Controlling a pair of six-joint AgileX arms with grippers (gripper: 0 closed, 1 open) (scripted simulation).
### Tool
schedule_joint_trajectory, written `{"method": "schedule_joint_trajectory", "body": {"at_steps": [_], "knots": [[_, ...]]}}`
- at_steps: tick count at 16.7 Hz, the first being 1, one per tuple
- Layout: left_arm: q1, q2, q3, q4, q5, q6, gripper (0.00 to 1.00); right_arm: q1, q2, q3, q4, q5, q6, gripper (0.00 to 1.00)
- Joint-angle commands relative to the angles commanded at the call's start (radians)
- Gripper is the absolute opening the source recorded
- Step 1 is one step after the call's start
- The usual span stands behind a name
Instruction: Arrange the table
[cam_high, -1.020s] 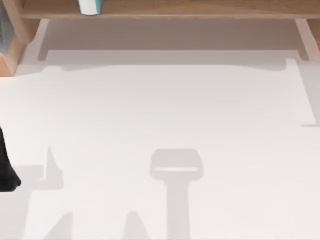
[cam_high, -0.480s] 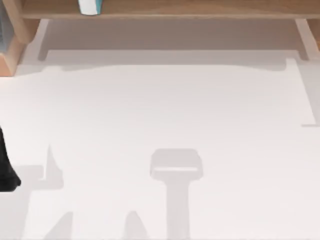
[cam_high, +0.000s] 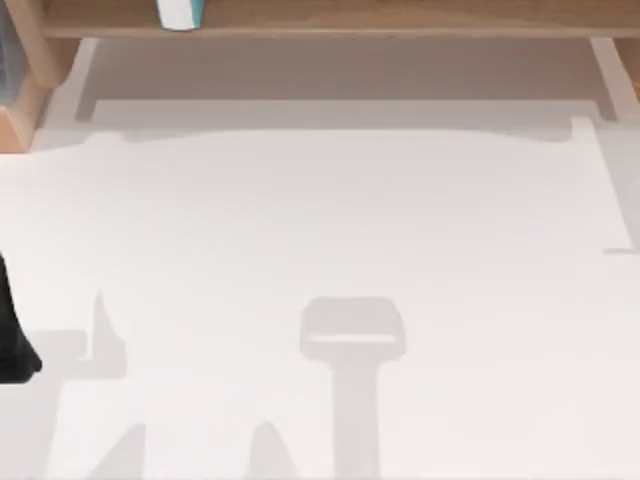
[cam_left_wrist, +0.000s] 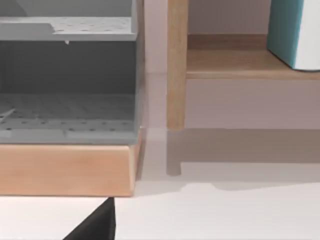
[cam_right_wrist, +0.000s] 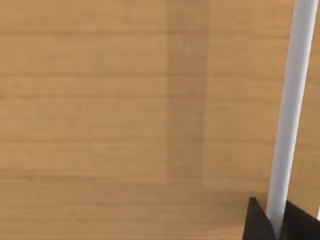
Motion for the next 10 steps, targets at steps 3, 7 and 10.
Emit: {"method": "schedule_joint_trajectory", "body": {"at_steps": [3, 7, 10], "knots": [[0.0, 0.0, 0.0, 0.0, 0.0, 0.0, 1.0, 0.0, 0.0, 0.0, 0.0, 0.0, 0.0, 0.0], [0.0, 0.0, 0.0, 0.0, 0.0, 0.0, 1.0, 0.0, 0.0, 0.0, 0.0, 0.0, 0.0, 0.0], [0.0, 0.0, 0.0, 0.0, 0.0, 0.0, 1.0, 0.007, 0.008, 0.014, -0.013, 0.008, 0.002, 0.0]]}}
